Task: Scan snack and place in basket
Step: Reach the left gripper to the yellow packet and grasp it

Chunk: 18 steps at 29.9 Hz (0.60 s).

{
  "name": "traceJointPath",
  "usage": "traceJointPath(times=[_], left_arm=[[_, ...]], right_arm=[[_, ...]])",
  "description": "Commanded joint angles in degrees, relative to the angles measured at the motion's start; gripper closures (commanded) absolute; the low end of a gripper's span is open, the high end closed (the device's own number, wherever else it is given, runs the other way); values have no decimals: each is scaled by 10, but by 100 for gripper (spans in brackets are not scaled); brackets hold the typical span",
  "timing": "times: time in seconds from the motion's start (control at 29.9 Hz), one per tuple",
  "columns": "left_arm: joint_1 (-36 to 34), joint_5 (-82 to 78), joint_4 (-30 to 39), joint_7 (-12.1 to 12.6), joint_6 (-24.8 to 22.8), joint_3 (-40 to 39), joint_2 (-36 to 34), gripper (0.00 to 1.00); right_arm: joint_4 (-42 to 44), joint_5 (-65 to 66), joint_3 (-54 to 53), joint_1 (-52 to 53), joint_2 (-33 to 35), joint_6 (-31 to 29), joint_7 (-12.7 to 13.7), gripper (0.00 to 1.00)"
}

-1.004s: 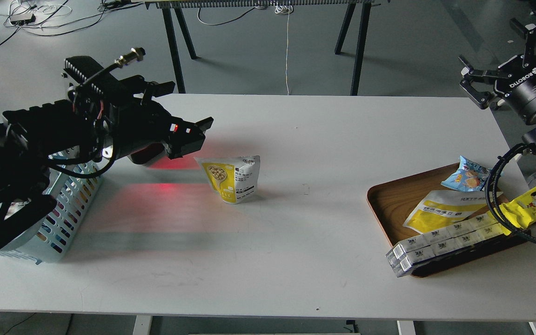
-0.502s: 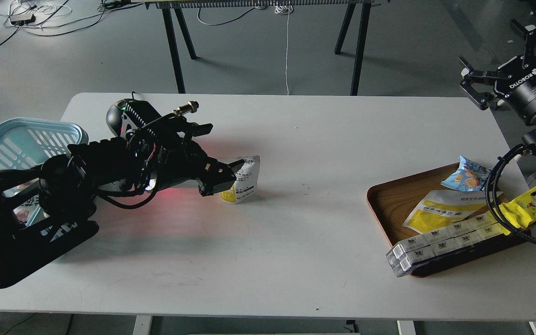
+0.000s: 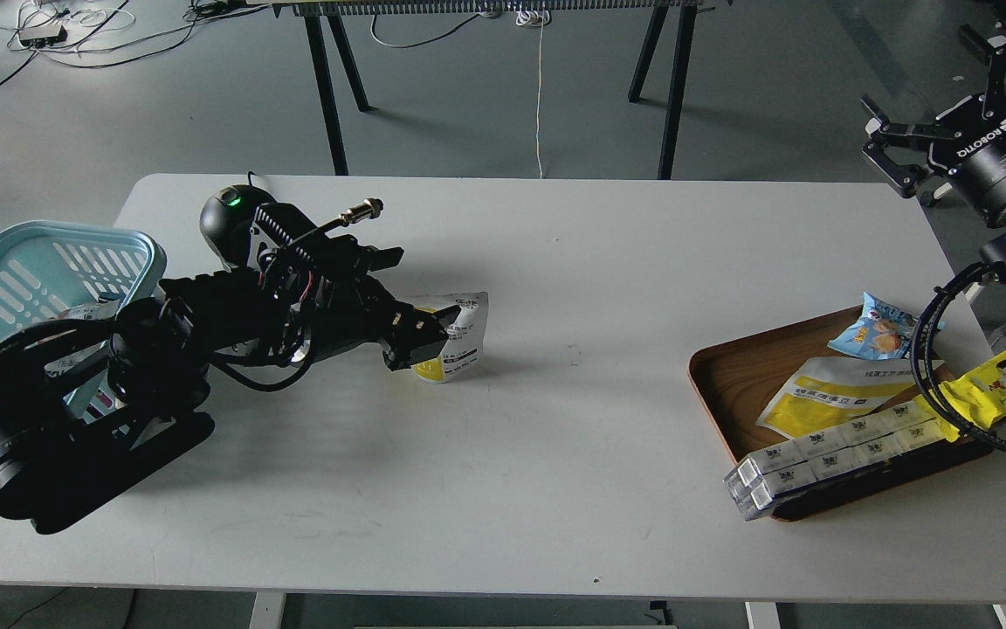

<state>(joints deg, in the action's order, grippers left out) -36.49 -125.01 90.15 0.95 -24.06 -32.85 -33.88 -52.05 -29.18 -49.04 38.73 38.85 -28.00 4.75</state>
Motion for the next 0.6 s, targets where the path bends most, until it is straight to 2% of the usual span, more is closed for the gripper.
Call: traceJointPath(times=[0.0,0.37,0.57], left_arm=[[0,0,-8,-3,5,4,2,10],[7,0,-9,-14,7,9,2,55],[12,0,-12,-21,5,9,0,69]], right_arm=[[0,0,1,-1,0,0,0,4],[-1,0,4,-1,0,0,0,4],[-2,0,4,-1,1,0,0,4]])
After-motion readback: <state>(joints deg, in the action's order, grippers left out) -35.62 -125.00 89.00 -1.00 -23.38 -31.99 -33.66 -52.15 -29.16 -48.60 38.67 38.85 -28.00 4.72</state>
